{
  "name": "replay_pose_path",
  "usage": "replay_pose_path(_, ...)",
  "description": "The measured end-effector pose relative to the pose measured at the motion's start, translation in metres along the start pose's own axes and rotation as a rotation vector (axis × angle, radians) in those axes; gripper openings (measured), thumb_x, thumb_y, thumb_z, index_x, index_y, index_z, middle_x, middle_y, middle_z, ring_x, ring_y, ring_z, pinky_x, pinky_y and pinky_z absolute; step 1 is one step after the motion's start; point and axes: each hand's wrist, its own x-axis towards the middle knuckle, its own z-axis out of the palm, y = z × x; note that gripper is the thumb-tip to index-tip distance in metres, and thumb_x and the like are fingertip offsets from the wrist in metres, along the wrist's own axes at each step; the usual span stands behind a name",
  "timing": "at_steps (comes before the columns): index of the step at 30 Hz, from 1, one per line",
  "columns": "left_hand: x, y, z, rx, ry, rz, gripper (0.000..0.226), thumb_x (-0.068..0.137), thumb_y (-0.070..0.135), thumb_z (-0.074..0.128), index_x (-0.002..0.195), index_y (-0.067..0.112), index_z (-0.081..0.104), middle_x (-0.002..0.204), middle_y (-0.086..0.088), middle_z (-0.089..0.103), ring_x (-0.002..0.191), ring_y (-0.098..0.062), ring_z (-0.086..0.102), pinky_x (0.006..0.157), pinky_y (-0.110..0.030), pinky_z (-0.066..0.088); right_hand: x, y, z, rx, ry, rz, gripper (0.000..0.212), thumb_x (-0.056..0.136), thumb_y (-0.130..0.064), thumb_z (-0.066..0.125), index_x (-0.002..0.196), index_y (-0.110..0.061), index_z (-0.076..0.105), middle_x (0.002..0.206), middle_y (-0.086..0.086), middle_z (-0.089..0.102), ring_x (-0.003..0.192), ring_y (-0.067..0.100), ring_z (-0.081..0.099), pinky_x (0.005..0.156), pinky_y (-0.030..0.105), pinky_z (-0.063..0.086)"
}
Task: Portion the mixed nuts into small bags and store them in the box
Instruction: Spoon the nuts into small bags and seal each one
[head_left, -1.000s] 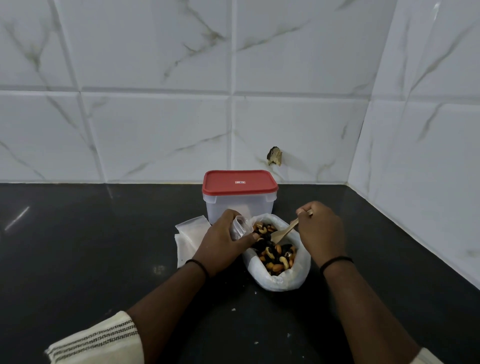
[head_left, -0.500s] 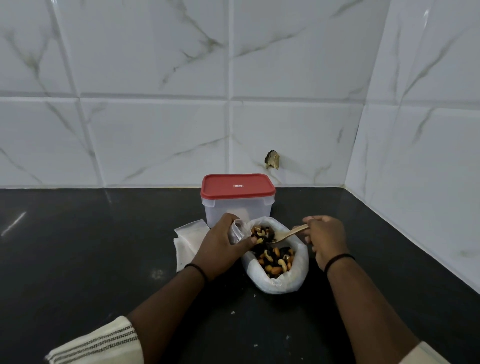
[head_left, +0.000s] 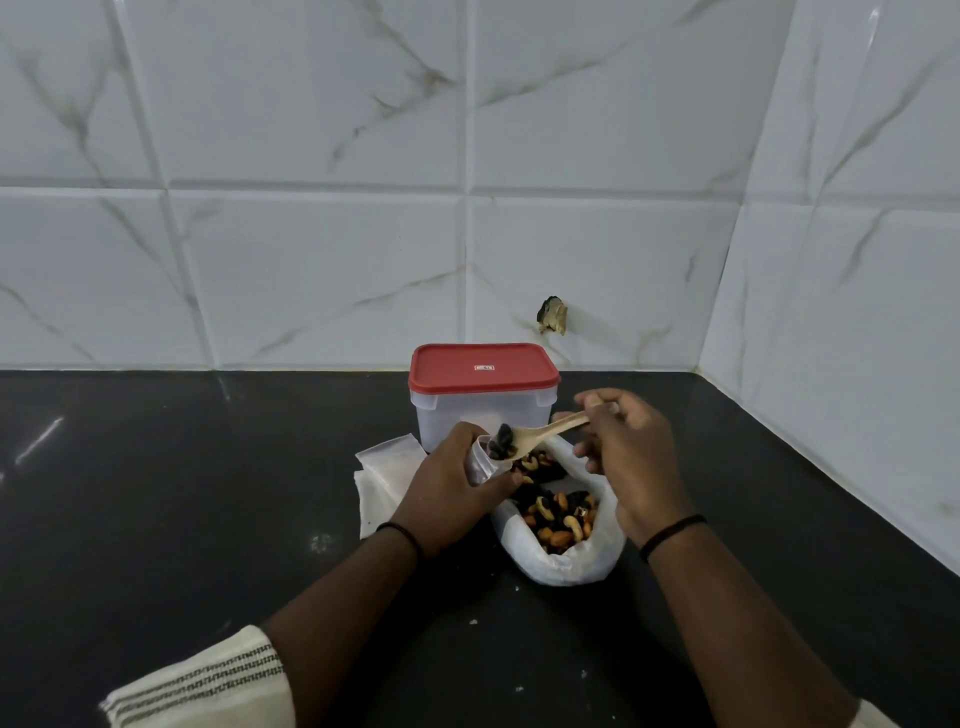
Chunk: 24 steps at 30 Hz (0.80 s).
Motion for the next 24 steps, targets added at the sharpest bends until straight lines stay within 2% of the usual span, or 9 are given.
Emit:
replay_pose_path(2, 0.000, -0.001, 0.000, 0.000, 0.007, 0.006, 0.036, 0.084, 0.036, 0.072, 0.109, 0.024, 0.050, 0.103, 0.008, 0.061, 0.090, -0.006, 0.059, 0.073, -0.020, 0.047, -0.006, -0.005, 0.003, -0.056, -0.118, -0.114, 0.014, 0.101, -0.013, 0.053, 0.095, -0.016, 0.066, 0.087, 0.004, 0.076, 0.061, 0.014, 0.064, 0.052, 0.020, 0.047)
replay_pose_path(4, 0.000, -0.001, 0.001, 0.013, 0.020, 0.014, 0.036, 0.083, 0.036, 0.073, 0.109, 0.024, 0.051, 0.101, 0.008, 0.061, 0.088, -0.006, 0.059, 0.072, -0.020, 0.047, -0.011, -0.010, 0.005, -0.086, -0.235, -0.184, 0.016, 0.101, -0.008, 0.052, 0.098, -0.015, 0.066, 0.091, 0.001, 0.077, 0.077, 0.011, 0.072, 0.059, 0.015, 0.050)
replay_pose_path(8, 0.000, -0.001, 0.001, 0.010, 0.021, 0.016, 0.036, 0.083, 0.036, 0.073, 0.109, 0.024, 0.050, 0.100, 0.008, 0.060, 0.087, -0.006, 0.059, 0.071, -0.019, 0.046, -0.012, -0.010, 0.006, -0.108, -0.366, -0.255, 0.022, 0.100, -0.002, 0.050, 0.107, -0.014, 0.067, 0.102, 0.000, 0.075, 0.102, 0.007, 0.070, 0.082, 0.026, 0.058)
replay_pose_path(10, 0.000, 0.000, 0.001, 0.003, 0.015, 0.011, 0.036, 0.083, 0.036, 0.073, 0.109, 0.024, 0.050, 0.100, 0.008, 0.061, 0.088, -0.007, 0.059, 0.072, -0.020, 0.047, -0.010, -0.008, 0.005, -0.083, -0.362, -0.264, 0.021, 0.100, -0.002, 0.052, 0.107, -0.013, 0.068, 0.102, 0.001, 0.075, 0.104, 0.010, 0.070, 0.083, 0.030, 0.059)
replay_pose_path(12, 0.000, -0.001, 0.001, -0.004, 0.014, 0.007, 0.037, 0.083, 0.036, 0.073, 0.109, 0.024, 0.050, 0.100, 0.008, 0.061, 0.088, -0.007, 0.059, 0.073, -0.021, 0.048, -0.008, -0.008, 0.003, -0.029, -0.309, -0.248, 0.018, 0.100, -0.002, 0.053, 0.106, -0.010, 0.068, 0.099, 0.003, 0.076, 0.099, 0.011, 0.071, 0.074, 0.028, 0.060)
replay_pose_path(14, -0.001, 0.000, 0.001, -0.003, 0.015, 0.001, 0.037, 0.083, 0.036, 0.074, 0.109, 0.025, 0.050, 0.100, 0.009, 0.061, 0.088, -0.005, 0.059, 0.070, -0.016, 0.045, -0.006, -0.008, 0.002, -0.001, -0.201, -0.241, 0.016, 0.100, -0.005, 0.054, 0.104, -0.009, 0.068, 0.094, 0.005, 0.076, 0.088, 0.013, 0.073, 0.066, 0.023, 0.058)
replay_pose_path(19, -0.001, 0.003, 0.000, 0.010, 0.026, -0.002, 0.037, 0.083, 0.036, 0.073, 0.109, 0.023, 0.051, 0.100, 0.011, 0.060, 0.086, -0.002, 0.058, 0.065, -0.010, 0.039, 0.007, 0.000, -0.006, 0.061, 0.072, -0.115, 0.016, 0.101, -0.014, 0.051, 0.096, -0.013, 0.066, 0.087, 0.006, 0.077, 0.069, 0.019, 0.070, 0.058, 0.026, 0.053)
replay_pose_path(22, -0.001, 0.003, 0.000, 0.005, 0.026, -0.006, 0.037, 0.084, 0.036, 0.072, 0.110, 0.023, 0.051, 0.101, 0.012, 0.059, 0.086, -0.002, 0.057, 0.064, -0.010, 0.038, 0.016, 0.009, -0.013, -0.041, 0.177, -0.020, 0.018, 0.102, -0.015, 0.047, 0.093, -0.017, 0.063, 0.083, 0.004, 0.076, 0.062, 0.014, 0.065, 0.055, 0.025, 0.048)
replay_pose_path(24, -0.001, 0.003, 0.000, -0.002, 0.034, -0.008, 0.037, 0.084, 0.036, 0.073, 0.110, 0.023, 0.051, 0.100, 0.011, 0.060, 0.087, -0.002, 0.058, 0.065, -0.010, 0.038, 0.020, 0.015, -0.017, -0.198, 0.225, -0.049, 0.020, 0.101, -0.017, 0.047, 0.089, -0.022, 0.062, 0.078, -0.001, 0.075, 0.067, 0.010, 0.067, 0.059, 0.026, 0.050)
